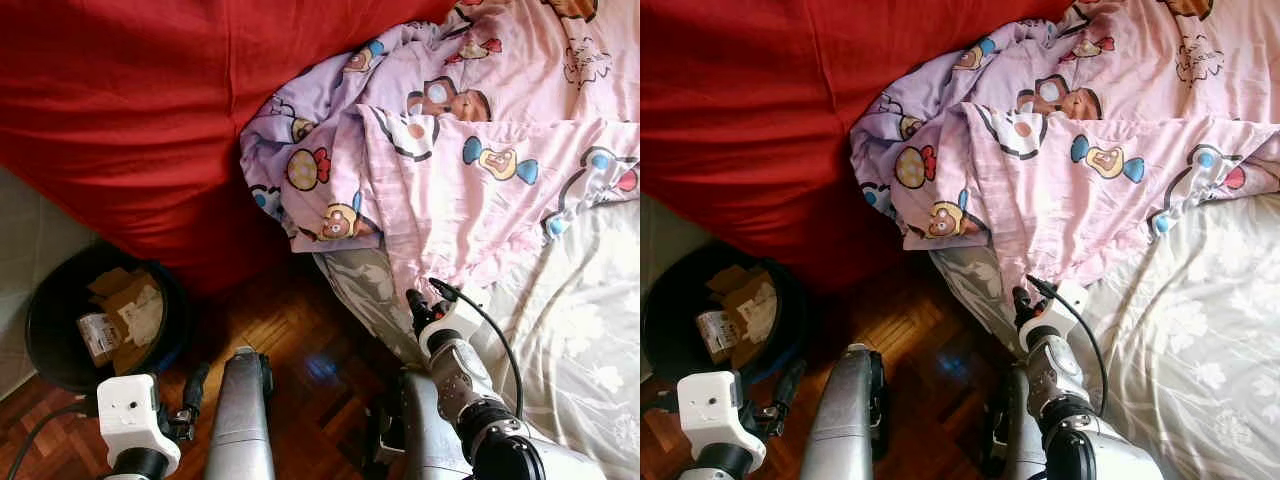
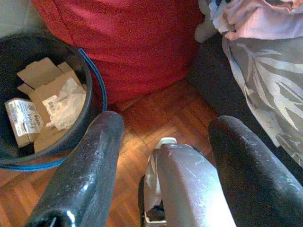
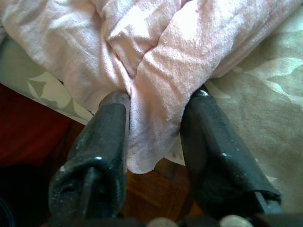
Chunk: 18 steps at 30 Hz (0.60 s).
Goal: Clean up the room
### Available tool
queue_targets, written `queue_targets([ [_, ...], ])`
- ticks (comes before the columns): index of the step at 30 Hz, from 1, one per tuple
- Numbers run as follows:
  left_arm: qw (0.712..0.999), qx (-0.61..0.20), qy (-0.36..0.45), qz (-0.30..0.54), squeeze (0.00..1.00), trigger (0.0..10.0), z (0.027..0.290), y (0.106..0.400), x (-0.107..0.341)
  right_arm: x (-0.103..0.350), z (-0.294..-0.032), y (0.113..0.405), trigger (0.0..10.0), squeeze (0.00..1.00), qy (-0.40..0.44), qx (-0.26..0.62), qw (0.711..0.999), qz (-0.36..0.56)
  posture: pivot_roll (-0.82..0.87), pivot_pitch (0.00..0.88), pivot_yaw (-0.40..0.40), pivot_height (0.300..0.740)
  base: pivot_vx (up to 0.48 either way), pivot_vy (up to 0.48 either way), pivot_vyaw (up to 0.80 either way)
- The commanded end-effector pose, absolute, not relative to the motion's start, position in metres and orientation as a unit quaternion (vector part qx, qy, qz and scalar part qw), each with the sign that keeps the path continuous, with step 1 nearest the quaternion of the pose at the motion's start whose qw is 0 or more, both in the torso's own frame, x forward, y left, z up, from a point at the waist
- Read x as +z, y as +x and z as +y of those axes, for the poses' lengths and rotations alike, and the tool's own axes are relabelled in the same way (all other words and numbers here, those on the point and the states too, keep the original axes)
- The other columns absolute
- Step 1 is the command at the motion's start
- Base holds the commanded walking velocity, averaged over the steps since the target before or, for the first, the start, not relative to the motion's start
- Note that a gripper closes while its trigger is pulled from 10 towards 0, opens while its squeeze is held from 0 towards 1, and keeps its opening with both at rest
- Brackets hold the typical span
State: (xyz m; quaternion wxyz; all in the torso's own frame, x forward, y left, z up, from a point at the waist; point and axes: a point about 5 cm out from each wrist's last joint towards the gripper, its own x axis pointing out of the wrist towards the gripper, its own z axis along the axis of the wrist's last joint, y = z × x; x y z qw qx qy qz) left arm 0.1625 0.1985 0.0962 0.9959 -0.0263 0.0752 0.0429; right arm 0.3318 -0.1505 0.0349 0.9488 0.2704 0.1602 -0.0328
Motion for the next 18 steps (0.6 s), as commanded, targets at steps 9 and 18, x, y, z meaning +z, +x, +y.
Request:
queue_targets([
  [9,0.993,0.054,-0.031,0.102,0.0,10.0,0.2,0.156,0.088,0.019,-0.149,0.319,0.0,0.0,0.271,-0.039,0.943,0.188,0.28,0.495,0.008,0.62,0.0,0.0,0.0],
  [18,0.994,0.052,-0.032,0.095,0.0,10.0,0.201,0.167,0.086,0.016,-0.152,0.316,0.0,0.0,0.269,-0.048,0.943,0.19,0.27,0.462,0.012,0.62,0.0,0.0,0.0],
])
